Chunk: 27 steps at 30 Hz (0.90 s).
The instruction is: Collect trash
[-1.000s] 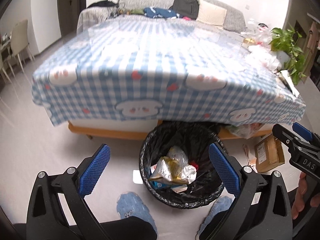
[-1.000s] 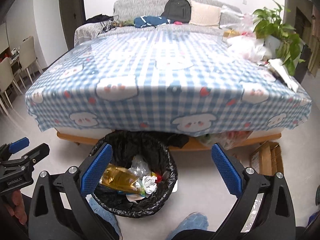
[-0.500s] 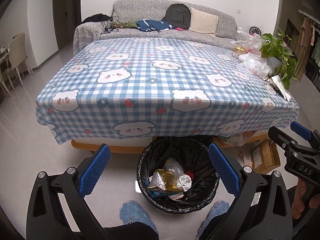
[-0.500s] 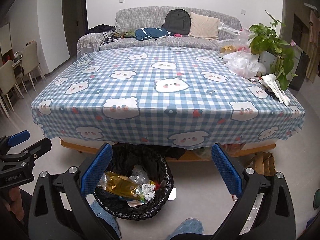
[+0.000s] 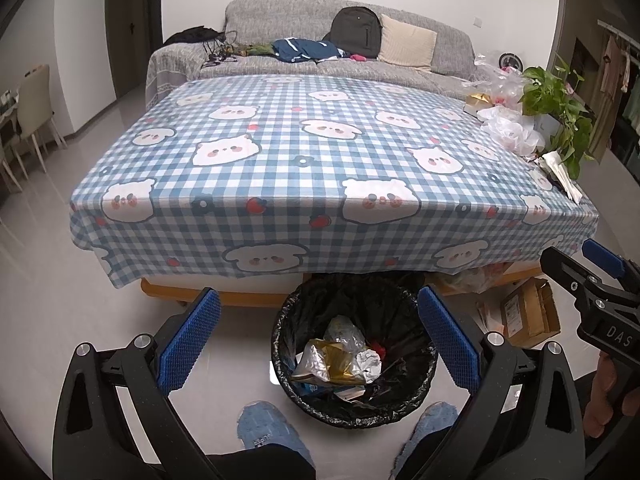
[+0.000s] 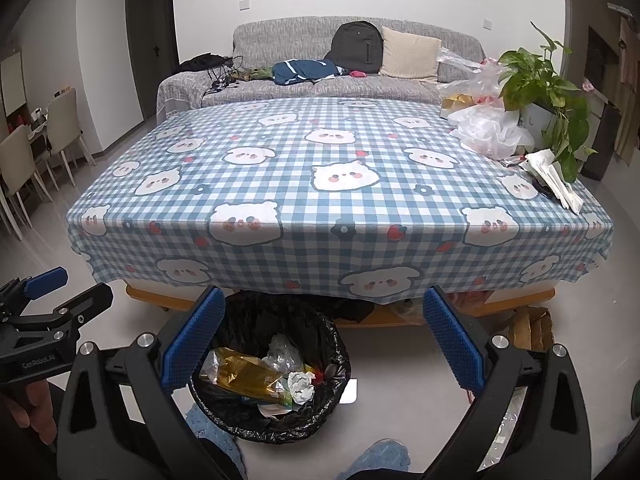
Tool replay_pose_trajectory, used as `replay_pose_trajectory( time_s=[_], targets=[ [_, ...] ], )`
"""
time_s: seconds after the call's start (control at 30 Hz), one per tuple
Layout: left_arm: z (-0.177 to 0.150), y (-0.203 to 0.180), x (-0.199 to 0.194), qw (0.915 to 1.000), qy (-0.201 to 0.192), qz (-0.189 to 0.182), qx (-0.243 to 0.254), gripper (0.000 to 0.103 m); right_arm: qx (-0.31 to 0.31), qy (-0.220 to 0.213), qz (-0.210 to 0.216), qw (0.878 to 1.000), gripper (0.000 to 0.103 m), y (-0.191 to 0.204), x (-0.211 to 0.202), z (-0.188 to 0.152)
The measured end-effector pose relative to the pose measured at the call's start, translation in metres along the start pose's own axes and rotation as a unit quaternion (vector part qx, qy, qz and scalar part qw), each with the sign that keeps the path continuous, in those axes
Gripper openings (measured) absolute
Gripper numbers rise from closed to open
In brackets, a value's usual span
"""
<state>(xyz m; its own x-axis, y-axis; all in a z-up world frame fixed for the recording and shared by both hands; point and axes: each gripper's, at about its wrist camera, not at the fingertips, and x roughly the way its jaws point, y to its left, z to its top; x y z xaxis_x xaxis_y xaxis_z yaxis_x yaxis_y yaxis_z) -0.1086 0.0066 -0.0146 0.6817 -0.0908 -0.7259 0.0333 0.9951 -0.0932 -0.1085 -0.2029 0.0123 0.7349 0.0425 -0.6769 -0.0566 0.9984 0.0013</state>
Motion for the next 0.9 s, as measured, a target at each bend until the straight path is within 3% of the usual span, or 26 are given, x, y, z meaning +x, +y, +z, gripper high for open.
replay_pose_trajectory(
  time_s=[0.9],
  targets=[
    [0.0014,0.0027,0.0019,1.0,-0.001,0.002,0.001,0.097,-0.002,0.002,-0.001,1.0,0.095,-0.0016,0.0049,0.0]
  ],
)
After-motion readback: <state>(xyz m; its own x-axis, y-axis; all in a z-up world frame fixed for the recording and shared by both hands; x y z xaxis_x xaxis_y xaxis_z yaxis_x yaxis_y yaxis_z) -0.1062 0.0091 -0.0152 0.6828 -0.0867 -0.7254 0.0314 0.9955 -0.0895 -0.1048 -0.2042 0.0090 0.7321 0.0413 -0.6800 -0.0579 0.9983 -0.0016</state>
